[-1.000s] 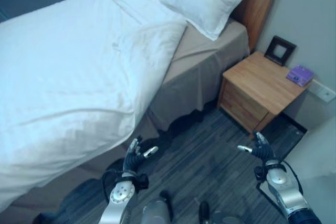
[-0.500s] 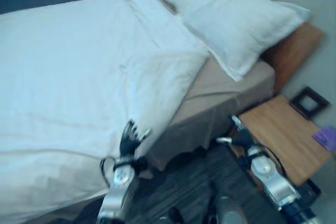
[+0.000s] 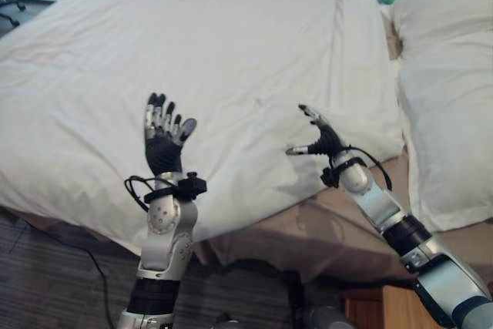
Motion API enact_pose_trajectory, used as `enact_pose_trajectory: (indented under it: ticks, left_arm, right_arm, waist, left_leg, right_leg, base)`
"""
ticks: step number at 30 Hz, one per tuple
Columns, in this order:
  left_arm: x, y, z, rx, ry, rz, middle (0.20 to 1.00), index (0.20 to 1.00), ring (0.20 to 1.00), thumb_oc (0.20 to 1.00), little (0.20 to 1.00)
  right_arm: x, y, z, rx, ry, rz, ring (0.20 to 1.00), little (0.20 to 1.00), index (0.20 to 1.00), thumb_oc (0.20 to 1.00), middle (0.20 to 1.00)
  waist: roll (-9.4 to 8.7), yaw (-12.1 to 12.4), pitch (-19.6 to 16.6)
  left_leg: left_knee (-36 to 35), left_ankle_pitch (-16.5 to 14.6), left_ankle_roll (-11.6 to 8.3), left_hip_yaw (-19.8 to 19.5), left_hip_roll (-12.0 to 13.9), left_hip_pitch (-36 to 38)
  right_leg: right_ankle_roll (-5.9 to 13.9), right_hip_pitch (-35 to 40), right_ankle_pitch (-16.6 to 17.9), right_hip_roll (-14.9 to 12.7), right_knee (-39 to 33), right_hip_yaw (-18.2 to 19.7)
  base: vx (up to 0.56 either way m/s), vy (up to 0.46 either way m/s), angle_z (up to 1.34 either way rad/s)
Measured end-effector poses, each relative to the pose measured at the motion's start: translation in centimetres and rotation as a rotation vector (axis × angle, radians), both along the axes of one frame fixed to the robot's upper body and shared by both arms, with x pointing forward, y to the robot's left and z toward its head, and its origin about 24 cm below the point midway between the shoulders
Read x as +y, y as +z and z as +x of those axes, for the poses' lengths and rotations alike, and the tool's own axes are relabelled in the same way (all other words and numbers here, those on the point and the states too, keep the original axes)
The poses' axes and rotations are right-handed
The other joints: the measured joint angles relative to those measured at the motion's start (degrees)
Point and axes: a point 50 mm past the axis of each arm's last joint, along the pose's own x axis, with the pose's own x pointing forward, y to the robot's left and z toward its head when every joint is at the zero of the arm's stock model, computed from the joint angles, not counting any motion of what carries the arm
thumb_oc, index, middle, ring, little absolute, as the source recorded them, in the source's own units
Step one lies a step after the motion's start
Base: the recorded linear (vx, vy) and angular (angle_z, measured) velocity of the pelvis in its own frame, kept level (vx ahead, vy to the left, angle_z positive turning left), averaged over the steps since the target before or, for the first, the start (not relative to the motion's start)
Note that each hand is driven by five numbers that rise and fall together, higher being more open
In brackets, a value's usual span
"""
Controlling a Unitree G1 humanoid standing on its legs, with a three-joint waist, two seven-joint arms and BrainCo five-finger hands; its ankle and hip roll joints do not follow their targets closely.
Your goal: Making the bed.
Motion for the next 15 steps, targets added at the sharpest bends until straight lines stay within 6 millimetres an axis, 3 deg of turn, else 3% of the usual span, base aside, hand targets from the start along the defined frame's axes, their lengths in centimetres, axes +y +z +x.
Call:
enact_pose_trajectory:
  ticks: [2,9,11,15]
  left_arm:
    - [0.6,-0.2,-0.3,0.007,0.039,-0.005,1.0,1.0,1.0,1.0,1.0]
    - [1.6,-0.8,0.1,0.041,0.105,-0.023,1.0,1.0,1.0,1.0,1.0]
    - [1.7,-1.2,0.9,0.066,0.114,-0.034,1.0,1.0,1.0,1.0,1.0]
    - [2.0,-1.1,3.1,0.11,0.122,-0.003,1.0,1.0,1.0,1.0,1.0]
  right_arm:
    - [-0.9,0.2,0.3,-0.015,-0.032,-0.033,1.0,1.0,1.0,1.0,1.0]
    - [-1.4,0.8,1.2,-0.029,-0.072,-0.108,1.0,1.0,1.0,1.0,1.0]
    - [-1.4,1.9,2.3,-0.053,-0.099,-0.16,1.0,1.0,1.0,1.0,1.0]
    - [-0.9,6.5,4.2,-0.154,-0.15,-0.215,1.0,1.0,1.0,1.0,1.0]
  waist:
    - [2.51,0.17,0.22]
    - [1.39,0.63,-0.11]
    - [1.37,0.88,-0.1]
    - [1.41,1.17,-0.05]
  left_leg:
    - [-0.93,2.21,-0.01,-0.53,1.49,-0.04]
    - [-1.33,3.14,0.8,-2.38,-0.53,-2.18]
    - [-1.32,3.24,0.93,-2.81,-0.75,-2.84]
    - [-1.31,3.69,1.12,-3.43,-0.93,-5.88]
  right_leg:
    - [0.36,3.09,-0.39,1.51,-3.15,0.05]
    - [0.57,1.58,-0.12,-0.62,-3.4,-2.95]
    - [0.58,1.3,-0.12,-0.92,-3.39,-3.82]
    - [0.68,-1.39,-0.03,-1.15,-3.38,-4.66]
  base:
    - [0.07,-0.084,-0.08]
    - [0.06,-0.06,0.16]
    - [0.01,-0.047,0.18]
    - [-0.06,-0.035,0.09]
